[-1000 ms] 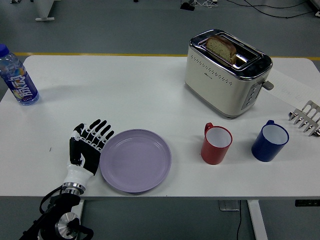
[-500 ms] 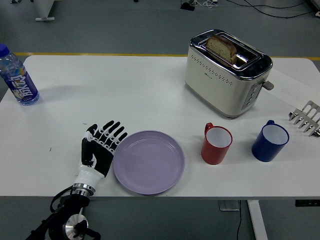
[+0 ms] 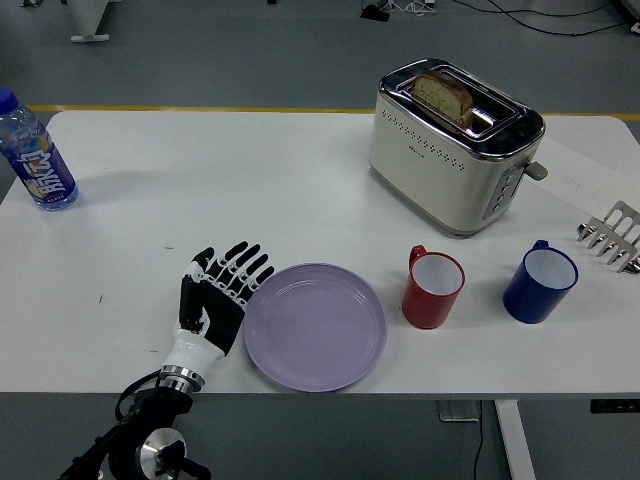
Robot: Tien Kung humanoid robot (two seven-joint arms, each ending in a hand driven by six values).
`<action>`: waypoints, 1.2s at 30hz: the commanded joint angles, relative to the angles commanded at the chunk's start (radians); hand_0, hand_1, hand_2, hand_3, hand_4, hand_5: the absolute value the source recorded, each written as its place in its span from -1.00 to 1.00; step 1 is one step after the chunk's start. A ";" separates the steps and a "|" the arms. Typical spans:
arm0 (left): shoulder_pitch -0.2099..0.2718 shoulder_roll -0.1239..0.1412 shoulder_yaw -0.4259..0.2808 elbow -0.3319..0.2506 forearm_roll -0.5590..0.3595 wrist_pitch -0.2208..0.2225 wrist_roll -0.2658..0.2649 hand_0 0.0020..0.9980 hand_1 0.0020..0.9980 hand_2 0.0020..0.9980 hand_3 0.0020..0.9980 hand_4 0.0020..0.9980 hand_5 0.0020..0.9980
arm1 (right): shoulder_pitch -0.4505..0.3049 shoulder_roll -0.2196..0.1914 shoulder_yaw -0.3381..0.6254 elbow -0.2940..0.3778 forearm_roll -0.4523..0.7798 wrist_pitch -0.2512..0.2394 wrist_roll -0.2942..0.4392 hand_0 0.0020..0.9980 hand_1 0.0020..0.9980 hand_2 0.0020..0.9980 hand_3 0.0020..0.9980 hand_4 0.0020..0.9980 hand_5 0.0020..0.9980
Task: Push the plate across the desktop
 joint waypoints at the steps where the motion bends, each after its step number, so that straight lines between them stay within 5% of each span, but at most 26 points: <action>1: 0.000 0.000 0.001 -0.001 0.000 0.000 0.000 0.43 0.50 0.44 0.20 -0.07 1.00 | 0.000 0.000 0.000 0.000 0.000 0.000 0.000 0.16 0.13 0.38 0.22 -0.18 -0.17; 12: -0.002 0.000 -0.007 -0.007 0.005 0.006 -0.002 0.43 0.50 0.44 0.20 -0.07 1.00 | -0.001 -0.002 -0.001 0.002 0.003 -0.003 0.001 0.16 0.13 0.38 0.21 -0.18 -0.17; 18: 0.005 0.006 -0.124 -0.022 0.144 0.050 0.055 0.42 0.50 0.44 0.20 -0.07 1.00 | -0.003 -0.003 0.005 0.005 0.004 -0.007 0.003 0.16 0.13 0.37 0.21 -0.18 -0.17; 21: 0.005 0.043 -0.202 -0.031 0.255 0.025 0.111 0.42 0.49 0.45 0.21 -0.06 1.00 | -0.004 -0.002 0.007 0.005 0.006 -0.009 0.004 0.16 0.13 0.37 0.21 -0.18 -0.17; 27: -0.006 0.132 -0.326 -0.037 0.303 -0.021 0.193 0.40 0.47 0.43 0.21 -0.06 1.00 | -0.007 -0.001 0.006 0.004 0.010 -0.009 0.003 0.16 0.13 0.37 0.21 -0.18 -0.17; 36: -0.020 0.239 -0.498 0.023 0.265 -0.023 0.181 0.39 0.46 0.42 0.21 -0.06 1.00 | -0.016 0.001 0.003 0.004 0.019 -0.010 0.004 0.16 0.13 0.37 0.21 -0.18 -0.18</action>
